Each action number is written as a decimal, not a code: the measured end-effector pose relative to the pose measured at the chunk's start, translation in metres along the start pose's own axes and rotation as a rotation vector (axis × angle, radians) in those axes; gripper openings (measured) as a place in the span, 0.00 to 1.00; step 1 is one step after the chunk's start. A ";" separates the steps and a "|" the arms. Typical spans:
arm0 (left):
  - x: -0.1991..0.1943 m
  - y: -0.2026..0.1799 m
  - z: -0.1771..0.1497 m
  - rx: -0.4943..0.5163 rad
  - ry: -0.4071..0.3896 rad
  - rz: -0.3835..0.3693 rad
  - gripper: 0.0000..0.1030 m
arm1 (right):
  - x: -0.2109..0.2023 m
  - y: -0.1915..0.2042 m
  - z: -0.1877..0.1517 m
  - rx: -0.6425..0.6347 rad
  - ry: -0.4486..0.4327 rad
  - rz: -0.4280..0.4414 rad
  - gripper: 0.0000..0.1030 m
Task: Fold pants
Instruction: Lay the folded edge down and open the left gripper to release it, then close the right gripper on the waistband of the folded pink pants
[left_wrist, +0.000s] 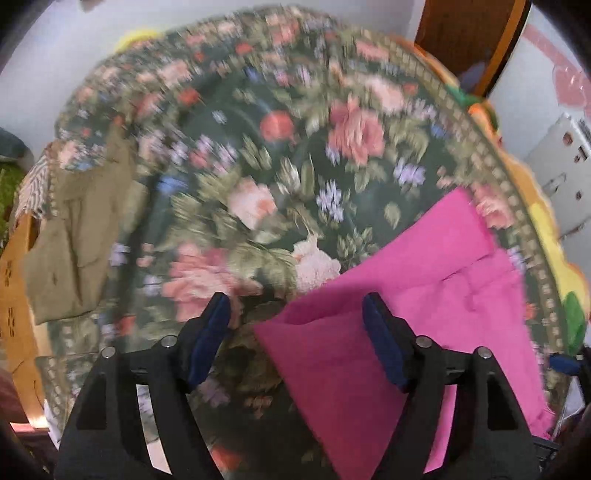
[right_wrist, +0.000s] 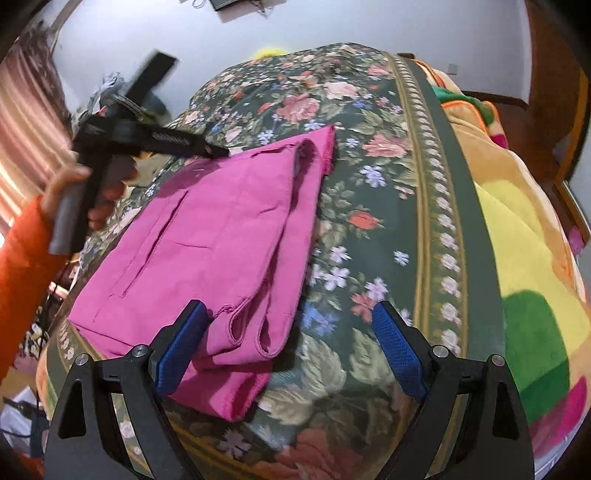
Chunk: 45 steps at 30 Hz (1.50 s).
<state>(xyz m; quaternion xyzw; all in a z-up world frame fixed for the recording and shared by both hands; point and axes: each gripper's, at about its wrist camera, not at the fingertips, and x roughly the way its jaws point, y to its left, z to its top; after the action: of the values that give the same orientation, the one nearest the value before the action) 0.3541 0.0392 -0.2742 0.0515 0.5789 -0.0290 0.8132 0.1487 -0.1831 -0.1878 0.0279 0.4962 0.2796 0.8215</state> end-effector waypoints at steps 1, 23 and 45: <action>0.004 -0.004 -0.001 0.023 -0.008 0.027 0.81 | -0.002 -0.002 -0.001 0.006 0.002 -0.005 0.87; -0.089 0.062 -0.163 -0.244 -0.095 0.045 0.85 | -0.030 0.037 0.008 -0.108 -0.043 -0.030 0.86; -0.140 0.055 -0.187 -0.227 -0.229 0.097 0.83 | -0.018 0.020 0.022 -0.114 -0.026 -0.046 0.49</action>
<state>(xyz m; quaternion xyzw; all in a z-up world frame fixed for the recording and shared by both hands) 0.1383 0.1143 -0.2003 -0.0164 0.4790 0.0699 0.8749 0.1523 -0.1700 -0.1558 -0.0267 0.4692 0.2880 0.8344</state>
